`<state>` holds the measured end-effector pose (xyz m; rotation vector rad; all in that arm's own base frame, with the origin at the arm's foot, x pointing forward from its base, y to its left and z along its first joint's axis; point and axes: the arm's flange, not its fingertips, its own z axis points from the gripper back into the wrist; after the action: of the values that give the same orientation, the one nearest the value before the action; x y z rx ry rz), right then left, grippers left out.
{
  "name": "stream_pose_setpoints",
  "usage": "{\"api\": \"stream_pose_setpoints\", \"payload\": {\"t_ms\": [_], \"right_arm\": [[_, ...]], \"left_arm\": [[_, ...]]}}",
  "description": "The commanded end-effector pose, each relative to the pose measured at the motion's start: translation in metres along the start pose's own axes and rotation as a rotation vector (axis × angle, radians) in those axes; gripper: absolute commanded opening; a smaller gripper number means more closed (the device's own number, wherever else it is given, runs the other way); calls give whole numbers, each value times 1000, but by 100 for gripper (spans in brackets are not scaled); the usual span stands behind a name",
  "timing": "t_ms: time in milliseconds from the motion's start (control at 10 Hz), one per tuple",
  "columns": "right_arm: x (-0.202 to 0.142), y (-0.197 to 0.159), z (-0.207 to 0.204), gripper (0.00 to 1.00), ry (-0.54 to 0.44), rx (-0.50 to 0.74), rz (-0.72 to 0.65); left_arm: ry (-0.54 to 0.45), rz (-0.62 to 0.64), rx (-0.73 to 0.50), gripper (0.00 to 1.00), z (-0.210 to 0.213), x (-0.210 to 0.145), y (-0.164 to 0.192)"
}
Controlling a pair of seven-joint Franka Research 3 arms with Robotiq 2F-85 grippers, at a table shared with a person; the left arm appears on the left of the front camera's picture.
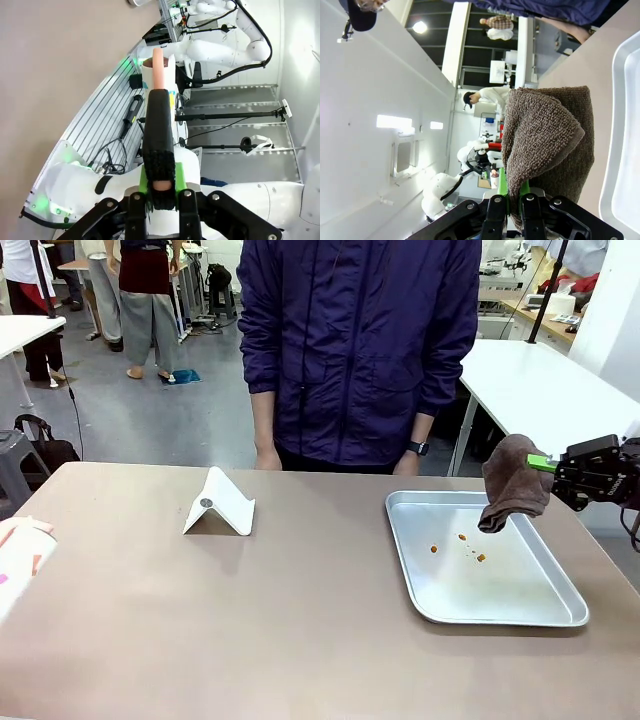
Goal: Clean the surface of the table.
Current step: If a person points to the right, clean the right side of the table with your right hand, and if they point to the left, clean the left side with your left hand.
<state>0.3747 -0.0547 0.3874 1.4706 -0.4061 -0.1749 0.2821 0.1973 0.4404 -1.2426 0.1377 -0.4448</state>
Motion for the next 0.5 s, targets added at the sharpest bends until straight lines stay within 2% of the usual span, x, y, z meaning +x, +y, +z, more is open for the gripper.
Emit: {"api": "stream_pose_setpoints", "payload": {"t_ms": [0,400], "right_arm": [[0,3,1,0,2,2,7],[0,3,1,0,2,2,7]], "left_arm": [[19,16,2,22,2,10,-2],[19,16,2,22,2,10,-2]]}}
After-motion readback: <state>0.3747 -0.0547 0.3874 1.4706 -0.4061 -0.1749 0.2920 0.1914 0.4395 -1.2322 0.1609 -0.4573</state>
